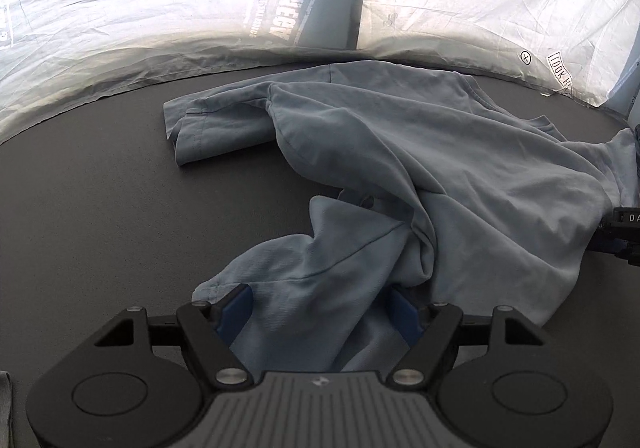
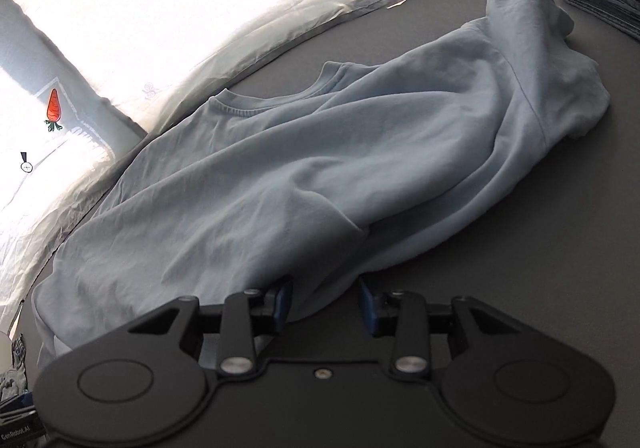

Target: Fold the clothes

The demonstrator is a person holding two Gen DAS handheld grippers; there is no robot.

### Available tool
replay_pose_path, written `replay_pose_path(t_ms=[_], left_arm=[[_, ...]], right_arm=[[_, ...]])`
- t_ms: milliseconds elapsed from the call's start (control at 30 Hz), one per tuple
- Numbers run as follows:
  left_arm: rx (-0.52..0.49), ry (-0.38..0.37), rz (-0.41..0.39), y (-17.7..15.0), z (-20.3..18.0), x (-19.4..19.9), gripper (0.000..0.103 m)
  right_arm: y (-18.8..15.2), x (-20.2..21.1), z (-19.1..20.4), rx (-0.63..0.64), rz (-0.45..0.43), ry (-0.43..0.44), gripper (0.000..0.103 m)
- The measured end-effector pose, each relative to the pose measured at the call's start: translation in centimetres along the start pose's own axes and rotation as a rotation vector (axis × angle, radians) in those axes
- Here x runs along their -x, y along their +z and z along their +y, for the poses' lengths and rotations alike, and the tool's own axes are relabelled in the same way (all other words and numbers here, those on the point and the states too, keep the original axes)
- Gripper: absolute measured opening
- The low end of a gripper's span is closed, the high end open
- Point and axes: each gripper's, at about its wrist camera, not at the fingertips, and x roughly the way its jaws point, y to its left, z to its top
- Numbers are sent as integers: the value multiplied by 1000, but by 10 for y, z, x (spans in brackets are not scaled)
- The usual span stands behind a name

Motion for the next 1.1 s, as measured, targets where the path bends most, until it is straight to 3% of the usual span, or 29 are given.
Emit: replay_pose_path(t_ms=[33,67,133,233,467,600,833,900,967,1100], left_arm=[[9,1,3,0,-1,-2,56],[14,0,8,1,-2,-3,46],[28,27,6,2,-5,0,16],[76,63,-34,1,-5,17,5],[283,29,-220,-7,9,122,4],[352,-12,-345,-18,8,194,4],[501,-103,-468,-56,-8,296,4],[527,-100,-446,-70,-9,303,4],[554,-68,-356,-85,-6,290,5],[628,-25,-150,-128,8,240,11]], right_arm=[[0,-1,2,19,-9,-3,9],[0,-2,1,16,-13,6,4],[0,1,-3,-6,-24,29,2],[1,24,1,24,-84,55,1],[19,131,10,154,-359,75,0],[43,200,-6,140,-535,82,0],[57,261,-27,156,-674,55,0],[56,267,-33,158,-681,30,0],[54,262,-45,132,-631,9,0],[36,228,-68,132,-449,-100,4]])
